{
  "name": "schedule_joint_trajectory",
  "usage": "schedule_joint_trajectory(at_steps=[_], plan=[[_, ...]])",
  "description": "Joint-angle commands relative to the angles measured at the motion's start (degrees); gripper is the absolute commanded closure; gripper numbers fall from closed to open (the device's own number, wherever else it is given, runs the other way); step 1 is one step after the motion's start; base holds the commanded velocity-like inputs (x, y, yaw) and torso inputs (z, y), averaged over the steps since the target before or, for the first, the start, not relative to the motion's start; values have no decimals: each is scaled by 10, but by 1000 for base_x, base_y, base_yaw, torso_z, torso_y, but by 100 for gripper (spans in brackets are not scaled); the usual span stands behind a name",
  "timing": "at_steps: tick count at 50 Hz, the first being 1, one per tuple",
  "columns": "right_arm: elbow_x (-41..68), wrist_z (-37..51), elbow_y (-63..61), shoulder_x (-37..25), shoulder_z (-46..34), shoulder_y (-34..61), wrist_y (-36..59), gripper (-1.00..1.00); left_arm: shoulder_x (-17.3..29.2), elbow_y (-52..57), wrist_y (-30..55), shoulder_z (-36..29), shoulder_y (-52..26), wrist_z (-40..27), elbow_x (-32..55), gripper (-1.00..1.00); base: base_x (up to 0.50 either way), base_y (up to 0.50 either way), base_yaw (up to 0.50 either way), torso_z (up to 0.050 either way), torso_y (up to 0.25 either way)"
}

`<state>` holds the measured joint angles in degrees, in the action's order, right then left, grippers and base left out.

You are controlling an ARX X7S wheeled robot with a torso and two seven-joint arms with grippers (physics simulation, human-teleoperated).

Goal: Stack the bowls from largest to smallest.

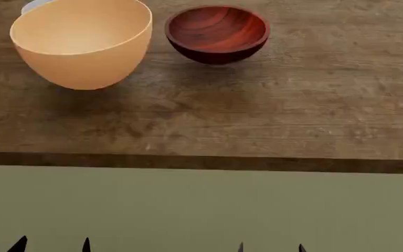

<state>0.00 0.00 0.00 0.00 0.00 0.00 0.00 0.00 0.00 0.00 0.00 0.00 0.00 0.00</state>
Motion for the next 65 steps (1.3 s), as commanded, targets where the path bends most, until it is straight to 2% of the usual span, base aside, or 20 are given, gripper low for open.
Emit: schedule_joint_trajectory(at_steps=[1, 14, 15, 16, 20, 21, 24, 27, 30, 31, 35, 39, 40, 42, 43, 44, 48, 54, 57, 65], plan=[[6, 8, -4, -6, -8, -1, 2, -100, 8, 3, 2, -9, 1, -9, 8, -100, 0, 0, 0, 0, 0], [37, 33, -9, -28, -31, -3, 4, -100, 29, -2, 14, -35, -2, -30, 34, -100, 0, 0, 0, 0, 0], [27, 83, 18, -27, -32, 5, 20, -100, 30, -16, 0, -49, -5, -69, 8, -100, 0, 0, 0, 0, 0], [14, 6, -13, -5, -5, -4, 9, -100, 6, 1, 24, -8, -1, -4, 7, -100, 0, 0, 0, 0, 0], [28, 21, -77, -15, -13, -9, 47, -100, 23, 46, 38, -24, 5, -18, -1, -100, 0, 0, 0, 0, 0], [19, 25, -108, -22, -19, -10, 65, -100, 16, 94, 87, -4, 5, -15, 47, -100, 0, 0, 0, 0, 0], [18, 31, -227, -37, -20, 1, 158, -100, 37, 211, 204, 0, 11, -23, 53, -100, 0, 0, 0, 0, 0], [37, 34, -416, -50, -4, 42, 333, -100, 62, 423, 444, 15, -41, -33, 72, -100, 0, 0, 0, 0, 0], [54, 37, -503, -64, 18, 73, 439, -100, 59, 544, 604, 46, -104, -35, 119, -100, 0, 0, 0, 0, 0], [66, 34, -538, -67, 30, 90, 484, -100, 40, 578, 664, 80, -128, -30, 149, -100, 0, 0, 0, 0, 0], [64, 48, -578, -85, 27, 126, 579, -100, 34, 599, 746, 116, -162, -31, 192, -100, 0, 0, 0, 0, 0], [68, 48, -568, -87, 45, 127, 583, -100, 80, 599, 761, 144, -181, -105, 289, -100, 0, 0, 0, 0, 0], [60, 51, -556, -98, 33, 121, 582, -100, 66, 597, 778, 175, -187, -100, 313, -100, 0, 0, 0, 0, 0], [69, 43, -557, -95, 38, 113, 566, -100, 85, 596, 767, 160, -182, -111, 311, -100, 0, 0, 0, 0, 0], [63, 45, -558, -102, 30, 113, 561, -100, 65, 587, 766, 194, -181, -93, 334, -100, 215, 488, 0, 0, 0], [62, 47, -558, -104, 33, 115, 561, -100, 103, 579, 734, 146, -165, -110, 295, -100, 246, 500, 0, 0, 0], [67, 42, -559, -111, 59, 117, 564, -100, 98, 593, 779, 185, -189, -111, 329, -100, 297, 500, 0, 0, 0], [70, 42, -556, -111, 48, 110, 559, -100, 103, 576, 750, 173, -174, -119, 325, -100, 401, 437, 0, 0, 0], [71, 42, -552, -113, 49, 108, 556, -100, 85, 584, 753, 212, -179, -104, 359, -100, 422, 400, 0, 8, 0], [78, 42, -553, -114, 56, 105, 555, -100, 103, 584, 731, 202, -170, -111, 364, -100, 426, 393, 0, 48, 0]])
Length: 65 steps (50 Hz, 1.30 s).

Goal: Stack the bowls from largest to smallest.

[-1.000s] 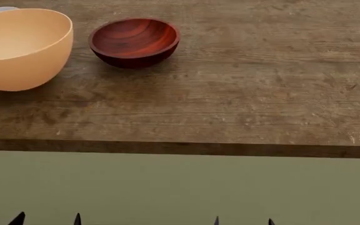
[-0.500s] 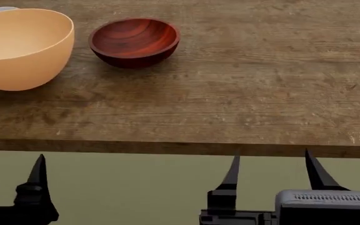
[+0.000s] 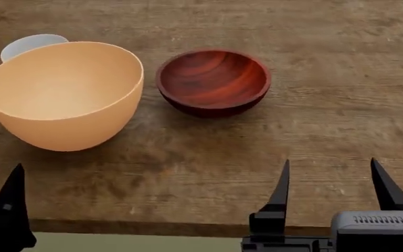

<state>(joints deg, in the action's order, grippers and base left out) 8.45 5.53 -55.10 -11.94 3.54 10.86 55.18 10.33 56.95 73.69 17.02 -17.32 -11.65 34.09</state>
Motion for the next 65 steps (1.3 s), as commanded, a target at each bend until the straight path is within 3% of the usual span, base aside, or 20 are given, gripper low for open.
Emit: schedule_joint_trajectory(at_steps=[1, 21, 34, 47, 51, 54, 58, 61, 65], plan=[[-6, -13, -5, 5, 21, -2, 7, -100, -1, 15, -4, 34, 1, 4, 26, -100, 430, 391, 0, 50, 0], [4, -1, -18, 4, 23, 2, 25, -100, 30, 7, -25, 13, 10, -25, 32, -100, 428, 389, 0, 50, 0], [5, 5, -18, -3, 25, -1, 18, -100, 40, 1, -28, -7, 16, -39, 41, -100, 426, 126, 0, 50, 0], [2, 13, -19, -15, 7, -4, 18, -100, 48, 9, -5, 32, -3, -61, 77, -100, 433, 0, 0, 2, 0], [17, 13, -30, -6, 31, 11, 56, -100, 53, 15, 16, 65, -19, -72, 98, -100, 277, 0, 0, 0, 0], [29, 25, -48, -35, 33, 44, 136, -100, 54, 16, 44, 101, -35, -77, 130, -100, 0, 0, 0, 0, 0], [224, 131, -49, -108, 96, 93, 228, -100, 68, 20, 92, 173, -64, -88, 185, -100, 0, 0, 0, 0, 0], [268, 107, -20, -105, 159, 154, 323, -100, 82, 16, 127, 230, -79, -96, 225, -100, 0, 0, 0, 0, 0], [262, 111, 44, -131, 133, 201, 329, -100, 88, -4, 102, 201, -54, -94, 205, -100, 0, 0, 0, 0, 0]])
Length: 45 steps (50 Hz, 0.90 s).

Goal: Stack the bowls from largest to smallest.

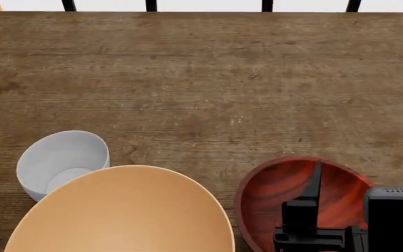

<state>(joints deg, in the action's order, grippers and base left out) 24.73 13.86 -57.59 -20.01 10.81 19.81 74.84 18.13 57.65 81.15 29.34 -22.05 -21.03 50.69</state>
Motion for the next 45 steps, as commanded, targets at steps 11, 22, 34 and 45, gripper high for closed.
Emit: schedule_joint_trajectory(at_steps=[11, 22, 34, 45], plan=[[133, 24, 314, -98, 0, 200, 118, -100, 43, -112, -75, -31, 10, 22, -52, -100, 0, 0, 0, 0, 0], [98, -20, 478, -141, -93, 233, 73, -100, 39, -116, -66, -9, -3, 13, -34, -100, 0, 0, 0, 0, 0], [120, -38, 506, -127, -86, 217, 80, -100, 42, -110, -60, -6, -14, 2, -25, -100, 0, 0, 0, 0, 0], [150, -43, 514, -108, -50, 193, 94, -100, 43, -120, -81, -15, -3, 2, -36, -100, 0, 0, 0, 0, 0]])
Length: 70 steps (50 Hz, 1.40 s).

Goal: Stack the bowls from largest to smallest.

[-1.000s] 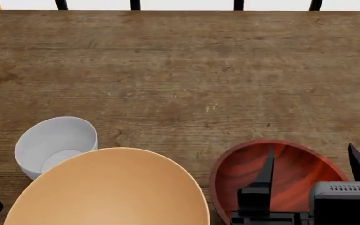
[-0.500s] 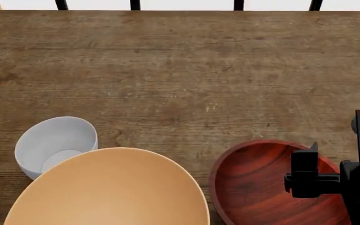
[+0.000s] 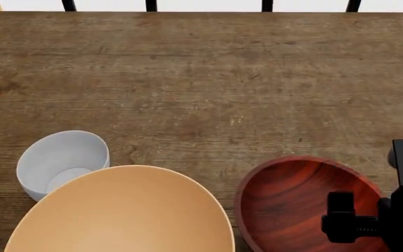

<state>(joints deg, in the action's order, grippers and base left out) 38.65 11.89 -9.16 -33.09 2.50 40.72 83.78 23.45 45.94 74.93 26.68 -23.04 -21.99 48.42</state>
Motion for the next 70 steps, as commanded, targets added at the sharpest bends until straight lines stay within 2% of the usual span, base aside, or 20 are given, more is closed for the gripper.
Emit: schedule_joint_trajectory(at_steps=[1, 13, 14, 27, 33, 35, 41, 52, 61, 64, 70], plan=[[11, -24, 32, 23, 33, -18, 3, -100, -10, -3, -19, 11, 8, 11, -14, -100, 0, 0, 0, 0, 0], [10, -26, 64, 30, 35, -22, -19, -100, -6, -3, -16, 22, 8, 4, -6, -100, 0, 0, 0, 0, 0], [13, -21, 59, 33, 43, -18, -17, 100, -6, -3, -17, 20, 7, 3, -7, -100, 0, 0, 3, 0, 0], [46, 12, -39, 39, 81, 14, 14, 100, 1, -7, -34, 6, 16, 7, -15, -100, 2, 0, 1, 0, 0], [82, 50, -95, 54, 134, 63, 54, 100, 3, -6, -36, 5, 17, 6, -14, -100, 0, 0, 0, 0, 0], [144, 82, -99, 36, 122, 77, 61, 100, 3, -6, -35, 7, 17, 4, -12, -100, 0, 0, 0, 0, 0], [353, 256, -93, 6, 128, 152, 59, 100, 6, -3, -34, 10, 16, 2, -7, -100, 0, 0, 0, 0, 0], [518, 395, -49, -2, 141, 235, 40, 100, 11, -1, -33, 20, 18, -1, 1, -100, 0, 0, 0, 0, 0], [636, 490, 8, 43, 104, 286, -1, 100, 10, -3, -37, 20, 22, -4, 2, -100, 0, 0, 0, 0, 0], [701, 528, 11, 64, 69, 294, -16, 100, 9, -2, -36, 22, 23, -5, 6, -100, 0, 0, 0, 0, 0], [763, 562, -2, 113, 14, 293, -44, 100, 8, -5, -43, 22, 29, -4, 4, -100, 0, 0, 0, 0, 0]])
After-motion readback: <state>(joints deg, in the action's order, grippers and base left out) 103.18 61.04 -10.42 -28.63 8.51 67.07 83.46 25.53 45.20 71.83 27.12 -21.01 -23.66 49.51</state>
